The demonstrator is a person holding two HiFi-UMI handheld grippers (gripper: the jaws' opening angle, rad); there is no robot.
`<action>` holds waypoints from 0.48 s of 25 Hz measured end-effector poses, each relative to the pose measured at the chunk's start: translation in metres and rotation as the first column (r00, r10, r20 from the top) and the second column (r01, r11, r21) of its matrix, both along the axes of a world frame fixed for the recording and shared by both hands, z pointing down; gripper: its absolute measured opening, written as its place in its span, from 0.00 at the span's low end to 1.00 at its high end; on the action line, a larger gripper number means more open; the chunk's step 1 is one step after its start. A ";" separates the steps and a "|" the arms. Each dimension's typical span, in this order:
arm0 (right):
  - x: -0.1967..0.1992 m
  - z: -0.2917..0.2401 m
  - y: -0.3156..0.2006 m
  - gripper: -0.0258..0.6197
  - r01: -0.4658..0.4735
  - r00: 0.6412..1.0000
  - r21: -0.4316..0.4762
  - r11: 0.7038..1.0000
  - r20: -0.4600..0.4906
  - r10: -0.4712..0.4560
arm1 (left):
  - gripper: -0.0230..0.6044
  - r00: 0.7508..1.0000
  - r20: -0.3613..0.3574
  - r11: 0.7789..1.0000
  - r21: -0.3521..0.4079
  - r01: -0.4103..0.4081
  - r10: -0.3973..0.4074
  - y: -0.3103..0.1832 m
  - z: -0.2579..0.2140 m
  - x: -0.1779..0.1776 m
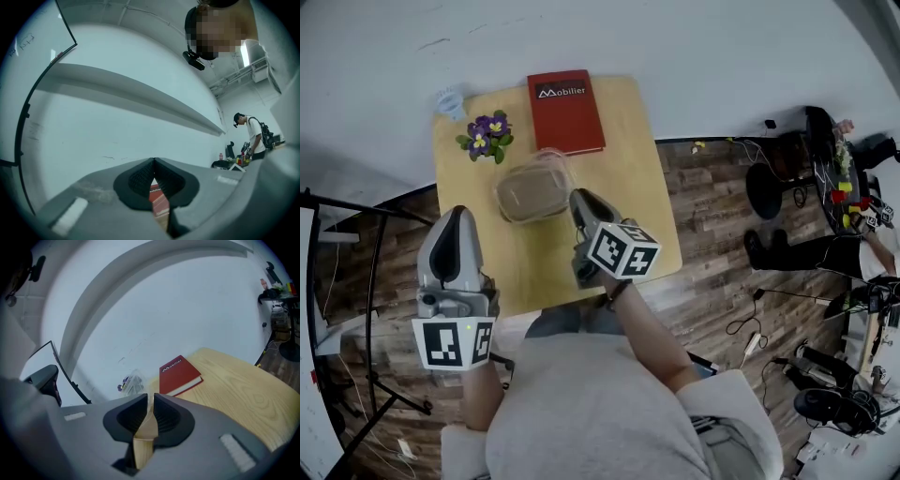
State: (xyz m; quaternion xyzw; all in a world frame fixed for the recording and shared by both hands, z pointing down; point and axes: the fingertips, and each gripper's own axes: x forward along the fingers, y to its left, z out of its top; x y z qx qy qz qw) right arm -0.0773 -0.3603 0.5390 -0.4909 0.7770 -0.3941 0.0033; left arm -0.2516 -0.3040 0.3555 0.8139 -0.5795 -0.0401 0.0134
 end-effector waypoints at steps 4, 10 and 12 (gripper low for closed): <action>0.003 -0.020 0.000 0.10 0.028 0.999 0.058 0.998 -0.033 -0.026 | 0.04 1.000 -0.001 1.000 0.016 0.011 -0.011 0.006 -0.007 0.005; 0.015 -0.047 0.003 0.10 0.062 0.995 0.132 0.989 -0.085 -0.051 | 0.04 1.000 -0.003 0.999 0.040 0.029 -0.029 0.017 -0.019 0.017; 0.020 -0.054 0.004 0.10 0.070 0.993 0.154 0.986 -0.100 -0.055 | 0.04 0.999 -0.003 0.998 0.050 0.033 -0.033 0.021 -0.023 0.021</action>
